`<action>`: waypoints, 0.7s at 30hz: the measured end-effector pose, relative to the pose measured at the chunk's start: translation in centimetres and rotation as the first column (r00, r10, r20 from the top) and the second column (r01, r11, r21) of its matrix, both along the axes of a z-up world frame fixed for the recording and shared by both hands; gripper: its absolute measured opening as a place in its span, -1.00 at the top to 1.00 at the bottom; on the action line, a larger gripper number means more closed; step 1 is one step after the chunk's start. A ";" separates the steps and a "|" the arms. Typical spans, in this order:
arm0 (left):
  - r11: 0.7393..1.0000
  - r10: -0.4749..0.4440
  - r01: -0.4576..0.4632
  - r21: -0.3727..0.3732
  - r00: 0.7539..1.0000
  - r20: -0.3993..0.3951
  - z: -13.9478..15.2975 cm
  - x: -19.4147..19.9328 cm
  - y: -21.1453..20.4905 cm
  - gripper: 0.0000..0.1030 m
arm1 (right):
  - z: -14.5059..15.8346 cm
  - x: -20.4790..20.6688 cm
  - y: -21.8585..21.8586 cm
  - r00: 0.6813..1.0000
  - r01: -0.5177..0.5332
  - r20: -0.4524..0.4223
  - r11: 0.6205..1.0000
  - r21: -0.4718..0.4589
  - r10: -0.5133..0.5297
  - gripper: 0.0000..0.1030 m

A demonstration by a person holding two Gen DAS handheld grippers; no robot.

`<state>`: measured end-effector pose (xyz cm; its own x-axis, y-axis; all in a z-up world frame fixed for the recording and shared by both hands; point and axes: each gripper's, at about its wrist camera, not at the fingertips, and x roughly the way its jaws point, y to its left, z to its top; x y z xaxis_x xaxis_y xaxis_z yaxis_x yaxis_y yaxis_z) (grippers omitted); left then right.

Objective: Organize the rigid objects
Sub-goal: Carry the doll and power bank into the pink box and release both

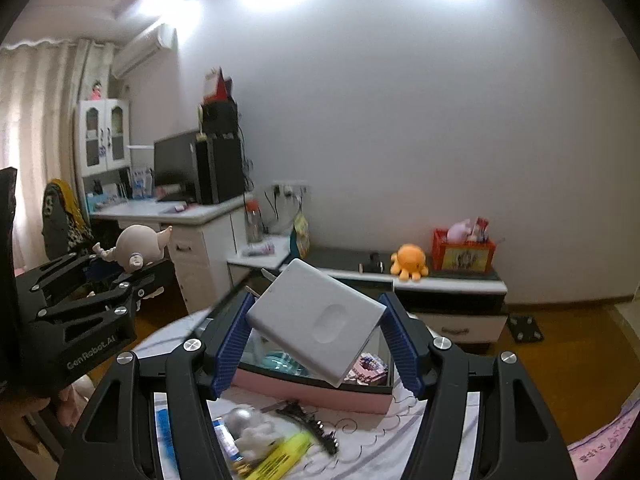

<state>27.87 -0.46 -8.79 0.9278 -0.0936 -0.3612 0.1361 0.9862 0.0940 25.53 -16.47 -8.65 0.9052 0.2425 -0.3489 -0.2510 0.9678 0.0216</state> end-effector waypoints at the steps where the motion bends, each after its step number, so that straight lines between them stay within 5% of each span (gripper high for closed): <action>1: 1.000 -0.001 0.001 0.000 1.000 -0.025 -0.5 1.4 0.0 0.16 | -0.8 1.5 0.0 1.000 -0.001 -0.028 1.000 -0.007 0.001 -0.27; 7: 0.999 0.002 0.005 0.038 0.985 -0.171 -4.5 8.3 -0.4 0.16 | -5.4 8.0 0.4 0.986 -0.009 -0.169 0.999 -0.039 0.003 -0.27; 17: 0.998 0.016 0.000 0.058 0.960 -0.281 -8.4 12.4 -0.5 0.13 | -10.6 12.2 0.7 0.953 -0.021 -0.303 0.996 -0.083 -0.005 -0.27; 19: 0.998 0.016 0.000 0.055 0.961 -0.276 -8.4 12.3 -0.4 0.05 | -10.9 12.3 0.6 0.952 -0.019 -0.306 0.997 -0.081 -0.007 -0.28; 21: 0.999 0.023 -0.011 0.050 0.967 -0.254 -7.9 11.9 -0.1 -0.27 | -10.8 12.0 0.3 0.951 -0.017 -0.310 0.998 -0.065 -0.004 -0.28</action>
<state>39.82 -0.51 -16.71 0.8061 -0.0557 -0.5891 0.1449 0.9838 0.1053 37.51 -16.14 -19.47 0.7484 0.2149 -0.6275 -0.2486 0.9680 0.0350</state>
